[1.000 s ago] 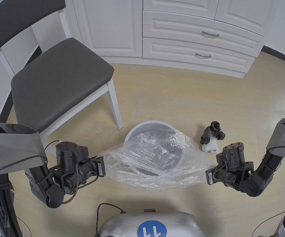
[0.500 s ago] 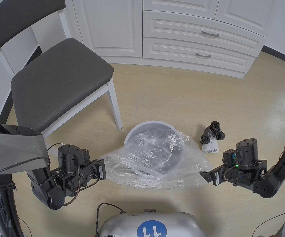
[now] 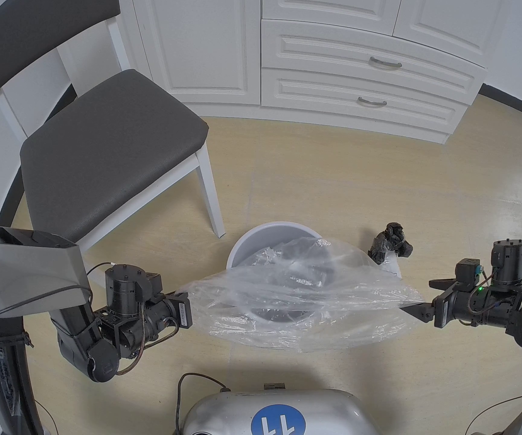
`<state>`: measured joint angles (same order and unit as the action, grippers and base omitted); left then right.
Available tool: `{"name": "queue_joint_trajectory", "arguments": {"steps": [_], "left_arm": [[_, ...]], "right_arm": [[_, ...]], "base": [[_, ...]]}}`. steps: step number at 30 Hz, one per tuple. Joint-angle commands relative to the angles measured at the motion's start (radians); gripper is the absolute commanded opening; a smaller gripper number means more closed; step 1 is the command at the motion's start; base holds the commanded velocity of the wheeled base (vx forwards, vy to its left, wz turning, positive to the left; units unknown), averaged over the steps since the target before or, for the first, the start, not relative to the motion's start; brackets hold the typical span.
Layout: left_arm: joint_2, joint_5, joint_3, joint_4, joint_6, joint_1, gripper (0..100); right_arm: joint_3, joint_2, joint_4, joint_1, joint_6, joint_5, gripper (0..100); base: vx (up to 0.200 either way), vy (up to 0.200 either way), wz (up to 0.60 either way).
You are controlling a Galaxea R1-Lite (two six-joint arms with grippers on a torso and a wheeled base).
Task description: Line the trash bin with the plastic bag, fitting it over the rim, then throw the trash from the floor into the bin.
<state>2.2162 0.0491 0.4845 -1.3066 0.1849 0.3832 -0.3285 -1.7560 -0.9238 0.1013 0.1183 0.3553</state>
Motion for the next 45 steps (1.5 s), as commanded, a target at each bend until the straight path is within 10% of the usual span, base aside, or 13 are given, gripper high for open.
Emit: {"name": "queue_joint_trajectory", "arguments": {"steps": [1, 15, 30, 40, 45], "left_arm": [[0.030, 0.000, 0.019, 0.000, -0.001, -0.026, 0], [0.065, -0.002, 0.071, 0.004, 0.004, -0.043, 0], [0.028, 0.008, 0.048, -0.014, 0.008, -0.012, 0], [-0.024, 0.008, 0.008, -0.043, 0.008, -0.009, 0], [-0.043, 0.008, 0.002, -0.057, 0.008, -0.010, 0]], "right_arm": [[0.002, 0.012, 0.002, -0.078, 0.003, 0.080, 100], [-0.032, 0.012, -0.003, -0.153, -0.008, 0.146, 100], [-0.099, 0.463, 0.378, 0.046, -0.121, -0.562, 100], [0.161, 1.061, 0.396, 0.207, -0.103, -0.802, 100], [0.296, 1.336, 0.401, 0.090, -0.083, -0.849, 100]], "base": [[0.000, 0.000, 0.00], [0.000, 0.000, 0.00], [0.000, 0.000, 0.00], [0.000, 0.000, 0.00], [0.000, 0.000, 0.00]]}}
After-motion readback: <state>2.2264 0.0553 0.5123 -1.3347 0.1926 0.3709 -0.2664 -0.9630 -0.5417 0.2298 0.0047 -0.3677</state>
